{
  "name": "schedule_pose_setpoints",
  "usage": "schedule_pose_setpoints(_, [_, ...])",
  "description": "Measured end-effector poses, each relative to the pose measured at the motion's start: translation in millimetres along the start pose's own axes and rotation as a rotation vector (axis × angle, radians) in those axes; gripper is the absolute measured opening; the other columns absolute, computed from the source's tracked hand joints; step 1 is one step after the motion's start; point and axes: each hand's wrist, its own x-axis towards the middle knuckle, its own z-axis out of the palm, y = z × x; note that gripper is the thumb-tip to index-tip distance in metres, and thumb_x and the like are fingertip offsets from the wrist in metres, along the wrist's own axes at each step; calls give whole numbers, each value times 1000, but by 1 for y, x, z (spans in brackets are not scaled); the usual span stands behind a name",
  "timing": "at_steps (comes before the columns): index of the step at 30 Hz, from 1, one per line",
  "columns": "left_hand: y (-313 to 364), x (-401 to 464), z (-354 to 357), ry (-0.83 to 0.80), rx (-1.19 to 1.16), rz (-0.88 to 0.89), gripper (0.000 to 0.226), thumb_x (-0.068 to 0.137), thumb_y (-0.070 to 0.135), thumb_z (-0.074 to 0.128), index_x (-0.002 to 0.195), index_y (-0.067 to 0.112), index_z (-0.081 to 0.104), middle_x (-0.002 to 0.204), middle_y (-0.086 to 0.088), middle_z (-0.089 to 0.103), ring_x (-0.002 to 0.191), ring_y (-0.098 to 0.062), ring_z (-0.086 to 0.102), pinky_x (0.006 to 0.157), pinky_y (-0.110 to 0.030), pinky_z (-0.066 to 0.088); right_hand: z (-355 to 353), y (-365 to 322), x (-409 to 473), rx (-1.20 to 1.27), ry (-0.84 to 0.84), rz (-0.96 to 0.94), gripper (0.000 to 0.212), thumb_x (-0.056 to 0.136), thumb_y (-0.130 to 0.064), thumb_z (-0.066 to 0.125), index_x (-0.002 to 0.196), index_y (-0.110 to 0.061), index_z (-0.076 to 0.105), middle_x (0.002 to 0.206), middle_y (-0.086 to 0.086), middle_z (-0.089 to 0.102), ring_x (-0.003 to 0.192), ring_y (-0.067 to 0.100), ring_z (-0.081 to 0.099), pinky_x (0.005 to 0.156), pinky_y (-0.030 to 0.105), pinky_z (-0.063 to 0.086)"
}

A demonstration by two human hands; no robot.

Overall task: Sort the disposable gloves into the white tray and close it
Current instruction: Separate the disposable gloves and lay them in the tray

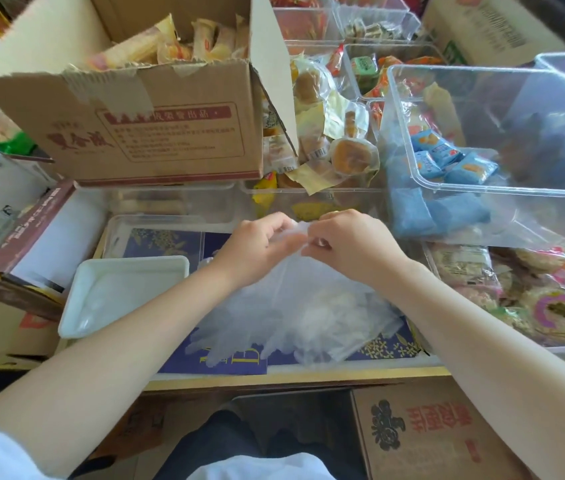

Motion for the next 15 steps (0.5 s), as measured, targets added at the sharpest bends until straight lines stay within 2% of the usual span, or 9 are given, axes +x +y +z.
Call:
schedule_pose_setpoints(2, [-2,-4,2,-76,-21,-29,37,75,57,65,87,23,61,76,1,62,65,-5,52,61,-18,35,1,1,1,47,17,38,21,90,-39,56,81,-21,62,77,-7,49,78,23,54,52,25,28])
schedule_pose_setpoints(3, [-2,-5,2,-90,-46,-49,39,73,55,68,91,21,64,85,-2,66,75,-12,57,66,-23,38,2,1,1,56,21,32,22,89,-40,57,80,-21,62,75,-6,50,75,22,54,50,24,27])
schedule_pose_setpoints(5, [0,-7,4,-85,-93,-71,29,80,42,68,96,18,67,93,-1,69,86,-15,61,73,-29,43,4,2,1,68,23,18,24,86,-42,60,80,-19,65,68,-6,49,69,20,52,50,25,28])
schedule_pose_setpoints(8, [-1,-7,4,-58,-144,-92,19,88,33,61,92,15,67,89,0,69,80,-9,60,74,-25,43,4,10,0,277,19,96,40,79,-40,71,56,-19,46,54,-8,39,52,11,37,50,28,29])
schedule_pose_setpoints(9, [-2,-6,3,-40,-173,-110,17,90,30,60,91,14,66,88,-1,69,79,-10,61,75,-25,44,3,14,-1,375,19,159,44,75,-36,75,54,-19,40,53,-8,38,50,10,33,51,28,29])
schedule_pose_setpoints(10, [-4,-5,2,-13,-226,-133,16,90,27,60,90,13,66,90,-4,70,81,-15,62,78,-28,46,2,19,-2,493,14,236,43,73,-31,78,54,-17,42,53,-8,39,51,10,34,52,27,30])
schedule_pose_setpoints(12, [-9,-3,1,79,-367,-197,14,91,23,60,90,11,67,92,-7,70,82,-19,63,83,-37,47,0,30,-7,797,-5,373,25,71,-20,79,62,-11,58,57,-5,53,55,9,47,57,25,38])
schedule_pose_setpoints(13, [-11,-2,1,126,-425,-226,14,91,22,60,90,10,67,91,-5,70,80,-15,63,82,-37,46,0,34,-9,929,-23,419,17,73,-16,78,66,-11,63,59,-6,58,56,8,51,58,23,42])
schedule_pose_setpoints(15, [-14,0,1,205,-490,-277,13,91,23,60,90,13,68,86,1,71,72,-8,62,78,-32,45,0,37,-13,1091,-66,455,16,79,-15,73,67,-15,62,58,-10,62,56,5,53,54,18,42])
